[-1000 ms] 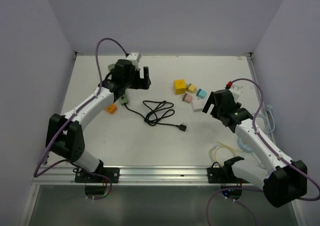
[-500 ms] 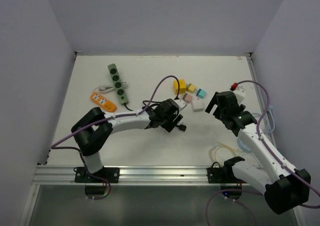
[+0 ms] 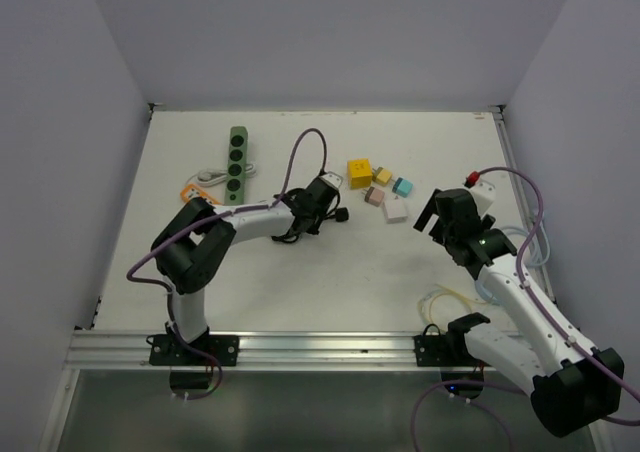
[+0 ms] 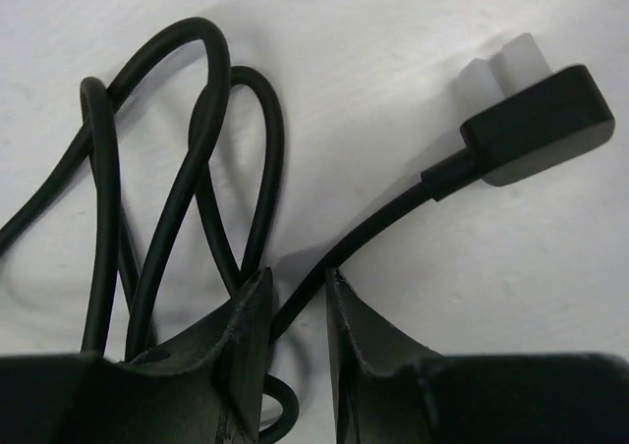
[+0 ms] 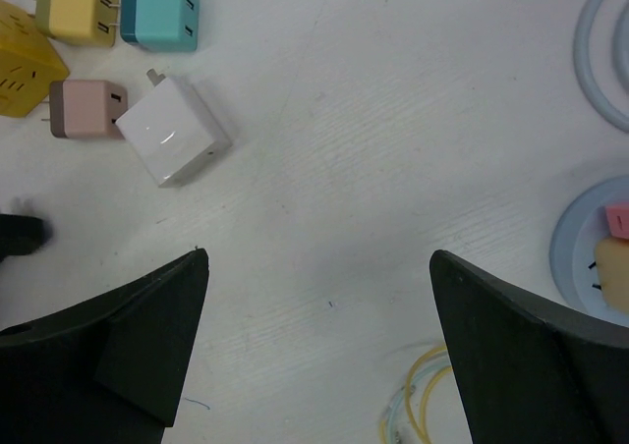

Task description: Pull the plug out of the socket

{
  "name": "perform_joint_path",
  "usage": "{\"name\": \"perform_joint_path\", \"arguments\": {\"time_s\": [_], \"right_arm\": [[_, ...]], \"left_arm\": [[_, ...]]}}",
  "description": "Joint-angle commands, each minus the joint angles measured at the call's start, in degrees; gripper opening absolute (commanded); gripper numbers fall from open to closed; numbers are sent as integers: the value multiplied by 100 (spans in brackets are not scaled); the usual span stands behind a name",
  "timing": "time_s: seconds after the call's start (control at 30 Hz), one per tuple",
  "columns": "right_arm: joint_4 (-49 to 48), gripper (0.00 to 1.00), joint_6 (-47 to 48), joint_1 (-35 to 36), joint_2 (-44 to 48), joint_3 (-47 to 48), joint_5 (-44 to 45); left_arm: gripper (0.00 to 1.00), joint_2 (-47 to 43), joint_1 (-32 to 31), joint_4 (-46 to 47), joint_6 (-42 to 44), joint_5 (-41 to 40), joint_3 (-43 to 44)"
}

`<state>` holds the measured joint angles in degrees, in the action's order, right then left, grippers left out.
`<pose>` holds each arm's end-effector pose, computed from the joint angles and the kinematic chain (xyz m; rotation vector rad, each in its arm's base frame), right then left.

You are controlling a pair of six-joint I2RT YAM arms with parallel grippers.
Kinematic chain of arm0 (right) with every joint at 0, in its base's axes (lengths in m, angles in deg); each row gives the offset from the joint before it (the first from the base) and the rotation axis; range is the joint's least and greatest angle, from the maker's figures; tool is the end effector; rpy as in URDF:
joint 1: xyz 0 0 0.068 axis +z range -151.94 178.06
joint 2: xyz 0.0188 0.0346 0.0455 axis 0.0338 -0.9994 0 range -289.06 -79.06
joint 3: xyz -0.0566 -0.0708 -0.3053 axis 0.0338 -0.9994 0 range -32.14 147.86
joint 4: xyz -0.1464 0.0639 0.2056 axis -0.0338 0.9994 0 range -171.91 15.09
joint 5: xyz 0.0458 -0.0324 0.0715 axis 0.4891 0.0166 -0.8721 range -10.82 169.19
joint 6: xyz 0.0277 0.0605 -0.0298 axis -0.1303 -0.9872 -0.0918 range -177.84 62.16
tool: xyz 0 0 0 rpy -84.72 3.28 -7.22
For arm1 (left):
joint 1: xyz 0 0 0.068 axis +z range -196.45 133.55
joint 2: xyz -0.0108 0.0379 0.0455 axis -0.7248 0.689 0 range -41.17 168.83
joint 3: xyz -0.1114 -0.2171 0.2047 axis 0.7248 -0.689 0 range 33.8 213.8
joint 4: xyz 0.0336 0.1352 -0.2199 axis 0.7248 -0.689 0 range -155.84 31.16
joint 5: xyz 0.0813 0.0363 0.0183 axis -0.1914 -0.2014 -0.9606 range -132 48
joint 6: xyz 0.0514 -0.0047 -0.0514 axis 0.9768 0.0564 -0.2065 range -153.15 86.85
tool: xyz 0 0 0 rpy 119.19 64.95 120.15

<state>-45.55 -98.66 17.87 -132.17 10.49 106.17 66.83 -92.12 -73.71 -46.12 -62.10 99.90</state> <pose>0.1706 0.0322 0.2835 0.6253 2.1910 -0.0170 0.3009 -0.2782 0.1816 0.5702 2.4080 0.0209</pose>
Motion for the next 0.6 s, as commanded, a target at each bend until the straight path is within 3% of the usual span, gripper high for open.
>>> {"name": "perform_joint_path", "arguments": {"time_s": [0.0,0.4,0.57], "right_arm": [[99,99,-146,-30,81,-27,377],[1101,99,-690,-241,-376,298,1327],[1479,99,-866,-758,-508,281,1266]], "left_arm": [[31,-25,751,-112,-328,-521,-212],[35,335,2500,-666,-601,-706,771],[48,415,2958,-903,-715,-355,1229]]}}
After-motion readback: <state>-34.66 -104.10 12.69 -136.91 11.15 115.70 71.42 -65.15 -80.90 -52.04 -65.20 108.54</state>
